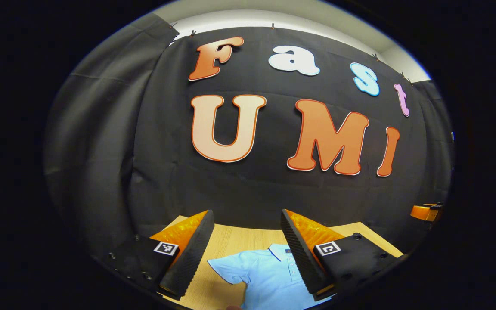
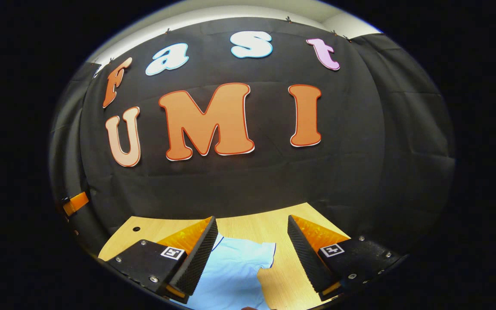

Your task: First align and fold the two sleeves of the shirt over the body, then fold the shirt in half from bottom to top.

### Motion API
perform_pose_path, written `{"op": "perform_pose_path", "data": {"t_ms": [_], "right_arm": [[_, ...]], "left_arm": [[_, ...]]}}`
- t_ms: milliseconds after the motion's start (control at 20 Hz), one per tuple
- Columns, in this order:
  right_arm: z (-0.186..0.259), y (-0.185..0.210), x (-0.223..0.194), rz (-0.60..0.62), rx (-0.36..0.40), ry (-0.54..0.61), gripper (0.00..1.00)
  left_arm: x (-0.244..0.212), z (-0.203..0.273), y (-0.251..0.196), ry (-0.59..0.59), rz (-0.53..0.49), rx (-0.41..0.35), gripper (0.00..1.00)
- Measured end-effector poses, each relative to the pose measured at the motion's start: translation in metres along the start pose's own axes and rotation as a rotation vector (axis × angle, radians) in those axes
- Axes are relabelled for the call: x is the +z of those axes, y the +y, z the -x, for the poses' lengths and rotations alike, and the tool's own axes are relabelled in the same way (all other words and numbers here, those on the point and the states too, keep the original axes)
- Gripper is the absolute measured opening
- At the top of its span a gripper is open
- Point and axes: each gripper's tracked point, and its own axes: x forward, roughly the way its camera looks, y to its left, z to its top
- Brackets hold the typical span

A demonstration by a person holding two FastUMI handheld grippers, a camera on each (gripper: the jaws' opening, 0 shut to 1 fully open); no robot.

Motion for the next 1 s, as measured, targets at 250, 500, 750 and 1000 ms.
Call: {"op": "perform_pose_path", "data": {"t_ms": [250, 500, 750, 1000], "right_arm": [[-0.008, -0.01, -0.011, -0.015, -0.016, 0.048, 0.98], [-0.018, -0.011, -0.027, 0.011, -0.027, 0.099, 0.98], [-0.058, -0.013, -0.059, 0.02, -0.032, 0.26, 0.98], [-0.113, -0.016, -0.111, -0.008, -0.024, 0.529, 0.99]], "left_arm": [[-0.011, -0.008, -0.008, 0.037, -0.003, -0.019, 1.0], [-0.013, -0.013, -0.003, 0.041, -0.013, -0.017, 1.0], [-0.018, -0.024, 0.007, 0.053, -0.022, -0.008, 1.0], [-0.025, -0.042, 0.018, 0.071, -0.039, -0.008, 1.0]]}}
